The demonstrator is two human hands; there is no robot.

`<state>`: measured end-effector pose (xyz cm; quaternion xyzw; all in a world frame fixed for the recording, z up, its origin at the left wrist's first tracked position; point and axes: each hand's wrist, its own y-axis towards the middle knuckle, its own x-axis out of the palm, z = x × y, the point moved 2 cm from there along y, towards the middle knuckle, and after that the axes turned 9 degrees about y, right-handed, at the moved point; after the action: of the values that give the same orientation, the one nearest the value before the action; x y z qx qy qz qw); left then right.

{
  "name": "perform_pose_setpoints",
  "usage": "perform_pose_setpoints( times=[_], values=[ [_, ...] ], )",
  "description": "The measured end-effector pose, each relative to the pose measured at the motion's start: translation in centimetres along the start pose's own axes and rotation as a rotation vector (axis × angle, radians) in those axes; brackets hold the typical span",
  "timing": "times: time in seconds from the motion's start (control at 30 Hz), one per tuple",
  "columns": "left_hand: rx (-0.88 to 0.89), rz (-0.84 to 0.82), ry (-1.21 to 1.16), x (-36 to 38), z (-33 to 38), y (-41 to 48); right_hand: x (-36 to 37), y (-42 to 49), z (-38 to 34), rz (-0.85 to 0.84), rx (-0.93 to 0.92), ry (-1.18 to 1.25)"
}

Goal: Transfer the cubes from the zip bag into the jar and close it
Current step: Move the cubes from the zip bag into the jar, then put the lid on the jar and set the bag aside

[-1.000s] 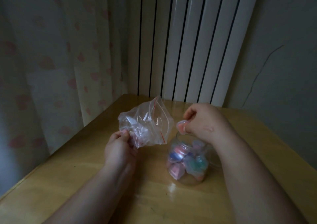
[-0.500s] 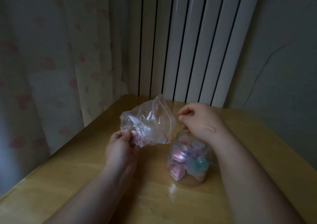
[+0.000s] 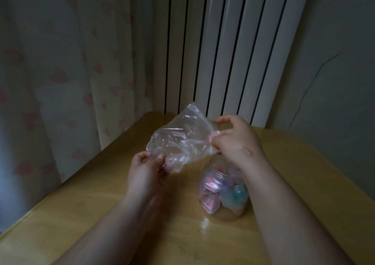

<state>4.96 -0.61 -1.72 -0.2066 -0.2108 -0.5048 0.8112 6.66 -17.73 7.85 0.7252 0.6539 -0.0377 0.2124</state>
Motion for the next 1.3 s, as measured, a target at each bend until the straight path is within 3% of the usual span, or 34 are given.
perform_pose_setpoints(
  times=[0.13, 0.23, 0.3, 0.4, 0.57, 0.73, 0.9, 1.03, 1.13, 1.2, 1.3],
  values=[
    [0.004, 0.125, 0.170, -0.8, 0.5, 0.4, -1.5, 0.8, 0.2, 0.242, -0.121, 0.098],
    [0.152, 0.109, 0.384, -0.8, 1.5, 0.1, -0.8, 1.1, 0.5, 0.172, -0.131, 0.140],
    [0.321, -0.005, 0.504, -0.6, 2.4, -0.6, -0.2, 1.0, 0.7, 0.123, -0.128, 0.156],
    [0.433, -0.124, 0.690, -0.2, 2.5, -1.3, 0.2, 0.9, 0.8, 0.075, -0.130, 0.128],
    [0.579, 0.094, 1.019, 0.1, 1.3, -0.8, 0.2, 0.7, 1.1, 0.050, -0.166, -0.054],
    [0.526, 0.155, 1.167, -0.9, 1.1, 0.6, -0.7, 0.7, 1.2, 0.086, -0.201, -0.130],
    [0.350, 0.113, 1.330, -1.8, 0.5, 1.9, -1.1, 1.0, 1.8, 0.085, -0.187, -0.180],
    [0.304, 0.115, 1.482, -2.1, 0.7, 1.8, -3.3, 1.3, 3.5, 0.183, -0.103, -0.176],
    [0.414, 0.139, 1.701, -1.6, 1.2, 0.5, -5.5, 1.4, 6.1, 0.266, 0.019, -0.264],
    [0.522, 0.103, 1.679, -0.7, 1.5, -0.8, -6.4, 1.3, 8.2, 0.255, 0.130, -0.361],
    [0.652, -0.097, 1.483, 1.2, 1.3, -3.0, -6.5, 0.8, 11.2, 0.156, 0.243, -0.503]
  ],
)
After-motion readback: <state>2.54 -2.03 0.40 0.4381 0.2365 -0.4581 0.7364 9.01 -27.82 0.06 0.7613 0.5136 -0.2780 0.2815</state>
